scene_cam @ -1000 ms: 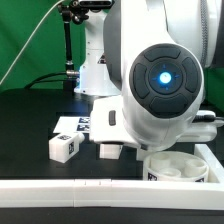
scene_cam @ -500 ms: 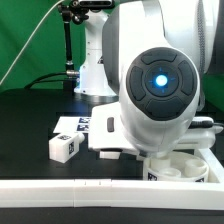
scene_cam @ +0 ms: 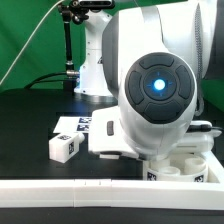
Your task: Assemble stool
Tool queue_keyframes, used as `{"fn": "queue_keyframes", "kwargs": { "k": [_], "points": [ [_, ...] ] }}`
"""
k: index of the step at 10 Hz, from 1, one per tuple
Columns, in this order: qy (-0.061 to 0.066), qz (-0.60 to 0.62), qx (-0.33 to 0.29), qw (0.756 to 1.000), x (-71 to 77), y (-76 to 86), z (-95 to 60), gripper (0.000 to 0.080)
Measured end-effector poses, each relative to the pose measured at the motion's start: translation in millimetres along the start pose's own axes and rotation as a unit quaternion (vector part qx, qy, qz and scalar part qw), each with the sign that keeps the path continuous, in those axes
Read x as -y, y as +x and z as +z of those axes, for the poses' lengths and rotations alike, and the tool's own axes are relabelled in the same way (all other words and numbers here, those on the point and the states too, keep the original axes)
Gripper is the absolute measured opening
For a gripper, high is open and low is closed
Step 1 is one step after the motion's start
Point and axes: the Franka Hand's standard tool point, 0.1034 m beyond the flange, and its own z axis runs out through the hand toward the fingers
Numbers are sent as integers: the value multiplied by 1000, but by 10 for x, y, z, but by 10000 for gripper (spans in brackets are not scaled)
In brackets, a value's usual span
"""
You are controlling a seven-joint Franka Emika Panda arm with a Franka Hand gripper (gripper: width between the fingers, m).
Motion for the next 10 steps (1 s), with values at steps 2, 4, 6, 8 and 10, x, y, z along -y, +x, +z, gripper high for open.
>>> {"fn": "queue_keyframes", "kwargs": {
  "k": [2,4,6,8,10],
  "points": [
    [0,0,-1,1000,-1,-3,-18,335],
    [0,-3,-5,1000,2,-26,-86,335],
    [0,-13,-1,1000,-4,-182,-286,335],
    [2,-18,1,1000,-12,-366,-562,335],
    [2,-20,-14,1000,10,-386,-654,337]
  ]
}}
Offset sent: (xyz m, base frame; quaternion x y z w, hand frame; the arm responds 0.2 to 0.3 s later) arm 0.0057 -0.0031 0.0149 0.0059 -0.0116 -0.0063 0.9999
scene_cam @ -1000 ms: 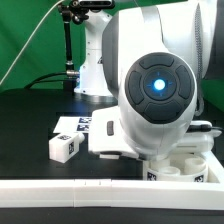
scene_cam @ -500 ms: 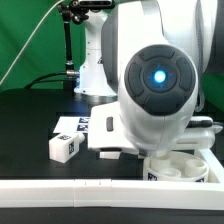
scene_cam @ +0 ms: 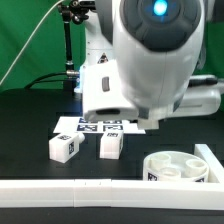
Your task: Assemble stool
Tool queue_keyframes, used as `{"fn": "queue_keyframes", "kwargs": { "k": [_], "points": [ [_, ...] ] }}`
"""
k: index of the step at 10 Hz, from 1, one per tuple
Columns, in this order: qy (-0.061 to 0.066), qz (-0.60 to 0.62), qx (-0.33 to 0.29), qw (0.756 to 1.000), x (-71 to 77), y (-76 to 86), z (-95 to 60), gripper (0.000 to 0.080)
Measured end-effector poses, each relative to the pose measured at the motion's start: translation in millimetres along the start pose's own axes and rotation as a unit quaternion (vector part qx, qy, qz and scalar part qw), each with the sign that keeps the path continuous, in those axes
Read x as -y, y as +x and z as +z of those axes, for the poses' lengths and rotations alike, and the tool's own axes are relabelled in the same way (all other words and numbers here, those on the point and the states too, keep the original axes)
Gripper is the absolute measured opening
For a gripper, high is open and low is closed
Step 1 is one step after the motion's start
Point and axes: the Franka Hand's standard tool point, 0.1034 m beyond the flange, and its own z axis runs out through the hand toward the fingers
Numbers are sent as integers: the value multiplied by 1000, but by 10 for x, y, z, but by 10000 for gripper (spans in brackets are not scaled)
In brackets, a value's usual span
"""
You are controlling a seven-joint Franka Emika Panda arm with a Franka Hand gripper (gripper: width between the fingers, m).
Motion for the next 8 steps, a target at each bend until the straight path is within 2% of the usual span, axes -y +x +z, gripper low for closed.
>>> {"fn": "queue_keyframes", "kwargs": {
  "k": [3,4,5,6,8],
  "points": [
    [0,-14,-30,999,2,88,-67,337],
    [0,-33,-48,998,-4,136,-135,337],
    [-3,-40,-97,995,40,175,-343,337],
    [-5,-45,-122,991,64,55,-500,337],
    [-6,-45,-182,982,92,59,-696,337]
  ]
}}
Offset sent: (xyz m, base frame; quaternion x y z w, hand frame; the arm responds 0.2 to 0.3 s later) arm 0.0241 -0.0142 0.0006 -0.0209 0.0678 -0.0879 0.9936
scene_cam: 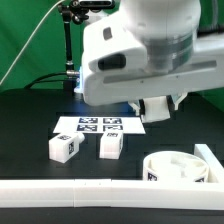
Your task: Assemble stool
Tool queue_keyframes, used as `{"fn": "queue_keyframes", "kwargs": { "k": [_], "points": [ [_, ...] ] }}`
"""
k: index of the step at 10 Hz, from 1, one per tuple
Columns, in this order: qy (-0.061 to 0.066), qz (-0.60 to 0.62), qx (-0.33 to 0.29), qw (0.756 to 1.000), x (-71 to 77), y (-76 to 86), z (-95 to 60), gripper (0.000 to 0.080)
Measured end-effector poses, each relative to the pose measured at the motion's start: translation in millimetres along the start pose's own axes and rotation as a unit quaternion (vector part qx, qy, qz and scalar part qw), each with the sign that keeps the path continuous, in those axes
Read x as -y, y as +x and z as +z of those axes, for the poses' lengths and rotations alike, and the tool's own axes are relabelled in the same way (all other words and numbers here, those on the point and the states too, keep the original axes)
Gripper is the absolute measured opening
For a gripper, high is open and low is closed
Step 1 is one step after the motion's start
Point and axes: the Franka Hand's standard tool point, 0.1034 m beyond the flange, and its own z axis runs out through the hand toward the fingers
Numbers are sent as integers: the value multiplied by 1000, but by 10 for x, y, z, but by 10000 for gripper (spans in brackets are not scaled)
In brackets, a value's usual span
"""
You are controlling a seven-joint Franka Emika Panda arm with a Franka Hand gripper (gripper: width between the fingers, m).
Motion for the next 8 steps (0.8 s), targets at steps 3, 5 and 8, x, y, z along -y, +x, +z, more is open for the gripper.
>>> {"fn": "queue_keyframes", "kwargs": {
  "k": [3,5,8],
  "points": [
    [-16,-3,-145,989,-50,139,-61,337],
    [-37,-54,-222,973,-60,257,-214,337],
    [-52,-67,-313,946,-93,353,-390,337]
  ]
}}
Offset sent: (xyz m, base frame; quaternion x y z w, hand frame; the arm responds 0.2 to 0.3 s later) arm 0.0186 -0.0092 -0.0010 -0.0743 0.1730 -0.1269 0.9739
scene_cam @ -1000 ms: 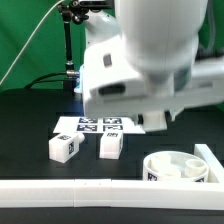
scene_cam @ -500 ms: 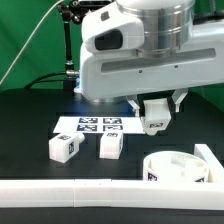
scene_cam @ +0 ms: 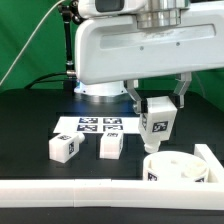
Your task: Assemble stool
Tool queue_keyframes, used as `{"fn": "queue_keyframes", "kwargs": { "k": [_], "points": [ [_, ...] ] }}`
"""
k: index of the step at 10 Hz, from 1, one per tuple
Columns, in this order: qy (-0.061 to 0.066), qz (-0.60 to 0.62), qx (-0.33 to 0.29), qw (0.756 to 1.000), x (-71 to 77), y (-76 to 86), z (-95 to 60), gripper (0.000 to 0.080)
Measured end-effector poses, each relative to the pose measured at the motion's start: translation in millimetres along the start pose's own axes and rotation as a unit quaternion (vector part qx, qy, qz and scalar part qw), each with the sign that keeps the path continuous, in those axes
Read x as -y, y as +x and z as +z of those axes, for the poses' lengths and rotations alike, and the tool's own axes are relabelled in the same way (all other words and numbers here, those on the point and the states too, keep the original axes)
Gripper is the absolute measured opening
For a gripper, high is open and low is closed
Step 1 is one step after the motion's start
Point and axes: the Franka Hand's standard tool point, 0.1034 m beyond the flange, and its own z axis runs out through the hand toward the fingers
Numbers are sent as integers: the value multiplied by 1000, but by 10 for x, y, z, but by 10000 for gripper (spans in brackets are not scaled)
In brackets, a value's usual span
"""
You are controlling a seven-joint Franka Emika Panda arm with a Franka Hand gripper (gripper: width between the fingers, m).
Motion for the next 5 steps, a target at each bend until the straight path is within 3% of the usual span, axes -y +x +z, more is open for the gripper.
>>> {"fn": "queue_keyframes", "kwargs": {
  "k": [2,5],
  "points": [
    [-18,-2,-64,998,-68,27,33,337],
    [-25,-43,-89,995,74,81,37,337]
  ]
}}
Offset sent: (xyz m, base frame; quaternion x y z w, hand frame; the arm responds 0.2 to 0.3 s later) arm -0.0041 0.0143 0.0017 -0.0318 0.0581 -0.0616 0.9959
